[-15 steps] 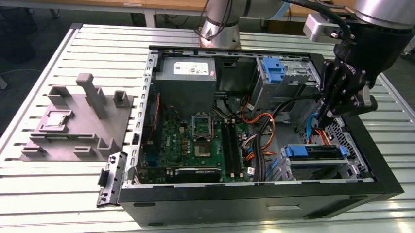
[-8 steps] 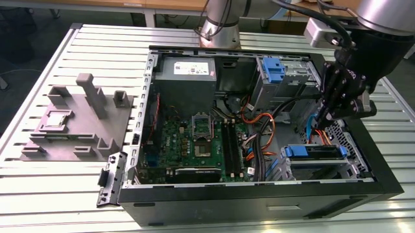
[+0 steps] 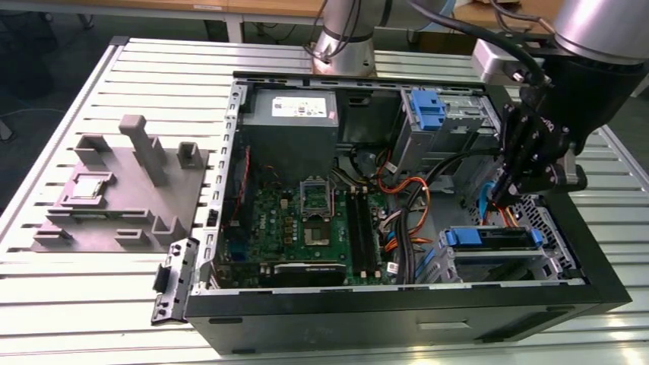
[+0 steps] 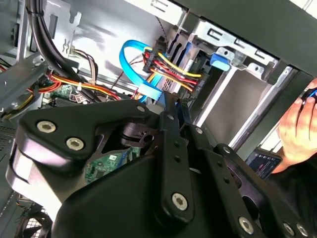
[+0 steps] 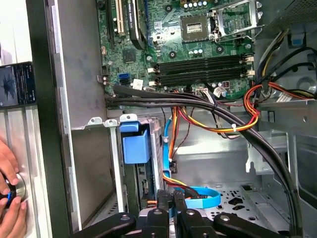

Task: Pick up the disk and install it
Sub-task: 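Insert the second disk wire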

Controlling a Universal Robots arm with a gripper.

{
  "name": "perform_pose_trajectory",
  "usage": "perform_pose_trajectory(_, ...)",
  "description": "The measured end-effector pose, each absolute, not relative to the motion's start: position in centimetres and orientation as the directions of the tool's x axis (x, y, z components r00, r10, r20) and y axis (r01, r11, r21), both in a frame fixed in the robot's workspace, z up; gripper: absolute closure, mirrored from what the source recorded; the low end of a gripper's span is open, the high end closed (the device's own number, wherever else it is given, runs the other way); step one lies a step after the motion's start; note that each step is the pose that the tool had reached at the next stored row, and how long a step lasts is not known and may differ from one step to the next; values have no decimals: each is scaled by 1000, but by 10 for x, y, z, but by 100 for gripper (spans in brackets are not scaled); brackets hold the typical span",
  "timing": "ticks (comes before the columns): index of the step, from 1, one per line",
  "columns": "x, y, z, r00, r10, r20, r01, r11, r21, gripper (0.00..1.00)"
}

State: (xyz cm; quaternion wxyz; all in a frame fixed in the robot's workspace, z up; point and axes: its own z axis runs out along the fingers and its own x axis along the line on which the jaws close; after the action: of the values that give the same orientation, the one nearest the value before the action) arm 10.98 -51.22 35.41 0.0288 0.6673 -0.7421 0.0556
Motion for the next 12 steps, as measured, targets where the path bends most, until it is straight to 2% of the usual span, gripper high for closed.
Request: perform_pose_trajectory(12, 99, -524, 350, -104, -989, 107, -993, 97, -68, 84)
